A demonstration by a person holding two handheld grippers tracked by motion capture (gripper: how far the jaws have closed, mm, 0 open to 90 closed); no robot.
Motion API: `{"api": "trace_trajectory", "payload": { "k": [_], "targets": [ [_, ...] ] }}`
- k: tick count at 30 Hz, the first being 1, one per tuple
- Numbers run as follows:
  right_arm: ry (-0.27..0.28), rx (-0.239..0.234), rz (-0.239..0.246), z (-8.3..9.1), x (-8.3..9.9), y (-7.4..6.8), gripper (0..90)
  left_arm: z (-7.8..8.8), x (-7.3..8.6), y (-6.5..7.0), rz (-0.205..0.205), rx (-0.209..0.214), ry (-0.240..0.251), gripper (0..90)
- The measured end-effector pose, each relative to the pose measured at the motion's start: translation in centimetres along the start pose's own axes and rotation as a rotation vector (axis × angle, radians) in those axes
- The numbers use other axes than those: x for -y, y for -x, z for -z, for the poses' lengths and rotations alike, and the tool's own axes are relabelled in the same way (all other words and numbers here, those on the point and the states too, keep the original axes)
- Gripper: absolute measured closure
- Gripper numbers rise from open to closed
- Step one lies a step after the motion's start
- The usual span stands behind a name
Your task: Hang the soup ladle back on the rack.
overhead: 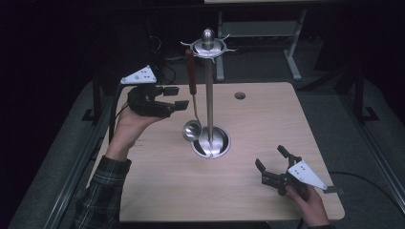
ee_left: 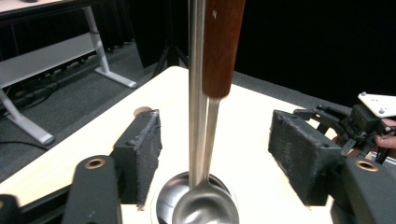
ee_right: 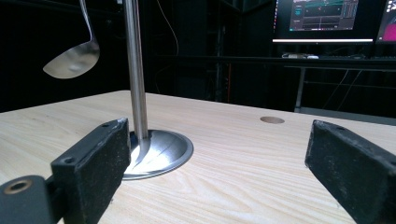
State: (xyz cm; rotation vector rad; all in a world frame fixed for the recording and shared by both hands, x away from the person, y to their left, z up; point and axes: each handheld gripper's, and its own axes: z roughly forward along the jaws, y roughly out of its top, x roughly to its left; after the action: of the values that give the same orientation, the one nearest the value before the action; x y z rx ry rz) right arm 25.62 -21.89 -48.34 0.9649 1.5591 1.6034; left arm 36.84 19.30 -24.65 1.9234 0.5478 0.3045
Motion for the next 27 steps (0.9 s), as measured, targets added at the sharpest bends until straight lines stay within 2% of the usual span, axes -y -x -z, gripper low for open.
{"api": "trace_trajectory", "payload": {
  "k": [4,6,12,16,27],
  "targets": [
    [-0.001,0.001,0.003,0.0,0.0,0.0,6.3,0.7,1.0,0.0,-0.005,-0.022,-0.021,27.1],
    [-0.001,0.002,0.002,0.0,0.0,0.0,6.3,1.1,1.5,0.1,0.011,-0.025,-0.021,25.7],
    [0.0,0.003,0.001,0.0,0.0,0.0,6.3,2.0,3.3,0.1,0.025,-0.052,-0.037,20.6],
    [0.0,0.005,0.0,0.0,0.0,0.0,6.3,2.4,4.8,0.2,0.029,-0.066,-0.063,17.8],
    [0.0,0.006,0.001,0.0,0.0,-0.1,6.2,2.8,9.5,0.4,0.068,-0.105,-0.089,13.6]
  ]
}}
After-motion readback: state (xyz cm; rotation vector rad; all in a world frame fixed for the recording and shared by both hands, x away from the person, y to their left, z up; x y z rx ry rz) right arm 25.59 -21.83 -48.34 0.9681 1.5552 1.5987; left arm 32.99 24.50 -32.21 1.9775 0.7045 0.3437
